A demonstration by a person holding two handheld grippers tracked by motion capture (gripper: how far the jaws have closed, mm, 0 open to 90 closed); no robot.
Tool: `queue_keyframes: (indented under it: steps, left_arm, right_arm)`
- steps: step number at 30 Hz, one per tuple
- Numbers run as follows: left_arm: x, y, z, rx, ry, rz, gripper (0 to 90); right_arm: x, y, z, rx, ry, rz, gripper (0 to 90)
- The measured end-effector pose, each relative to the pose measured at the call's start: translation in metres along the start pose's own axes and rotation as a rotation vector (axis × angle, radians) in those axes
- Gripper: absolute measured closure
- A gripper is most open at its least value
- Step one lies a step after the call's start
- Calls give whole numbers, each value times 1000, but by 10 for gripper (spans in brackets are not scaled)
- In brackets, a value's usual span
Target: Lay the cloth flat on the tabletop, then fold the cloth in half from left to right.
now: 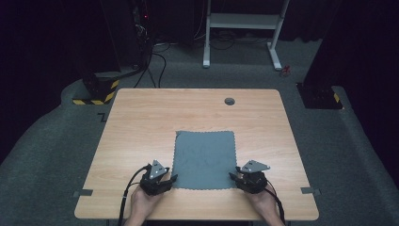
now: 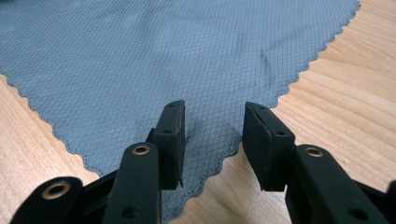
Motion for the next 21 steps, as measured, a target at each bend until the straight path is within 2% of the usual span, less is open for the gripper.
queue_keyframes:
  steps: [8,11,14,17,19,21]
  left_arm:
    - [-1,-1,-2,-23,33,-5,436]
    - [0,-1,-2,-18,22,-9,402]
    - [0,-1,-1,-32,4,-10,360]
    - [1,0,0,-27,-13,-16,298]
    - [1,0,1,-20,-13,-19,272]
    - [1,0,-1,-33,-22,-17,271]
  right_arm:
    - [0,0,2,12,4,-4,555]
    - [1,1,3,20,0,-7,527]
    - [1,1,3,27,-6,-13,536]
    - [0,4,2,47,-3,-29,545]
    - [0,7,1,63,4,-9,538]
    - [-1,10,-1,57,7,-10,535]
Point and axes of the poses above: each handheld gripper's, and its own axes: x roughly forward along the jaws, y roughly out of its top, z roughly to its right, the point moved 3 cm from there along x, roughly forward along the jaws, and after that the axes turned 1 degree about z, right-handed, at the moved point
